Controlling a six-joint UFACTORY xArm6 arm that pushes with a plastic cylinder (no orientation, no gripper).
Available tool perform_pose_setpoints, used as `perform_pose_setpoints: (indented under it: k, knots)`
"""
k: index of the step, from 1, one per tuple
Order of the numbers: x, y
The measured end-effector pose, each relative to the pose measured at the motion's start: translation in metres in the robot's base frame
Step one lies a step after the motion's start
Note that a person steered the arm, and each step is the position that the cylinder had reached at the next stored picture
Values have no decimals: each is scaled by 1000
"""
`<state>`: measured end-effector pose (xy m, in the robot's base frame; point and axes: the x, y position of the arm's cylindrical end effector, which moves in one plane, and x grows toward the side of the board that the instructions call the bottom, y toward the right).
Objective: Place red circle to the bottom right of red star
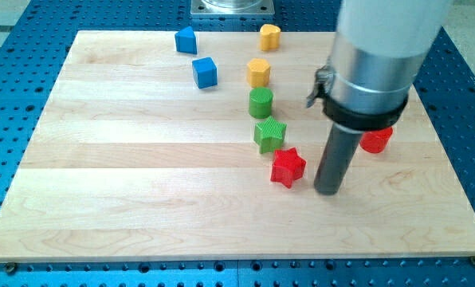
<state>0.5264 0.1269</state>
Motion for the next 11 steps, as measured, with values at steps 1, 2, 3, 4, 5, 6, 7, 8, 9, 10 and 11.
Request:
perform_pose_setpoints:
  k: [1,2,3,4,5,6,7,8,9,10,11]
  knots:
    - [-8,-15]
    - [6,-24]
    - [6,-25]
    - [6,23]
    - [-32,113]
    - [-97,144]
    - [-87,93]
    - [-31,55]
    - [-36,69]
    - [-44,60]
    - [-52,55]
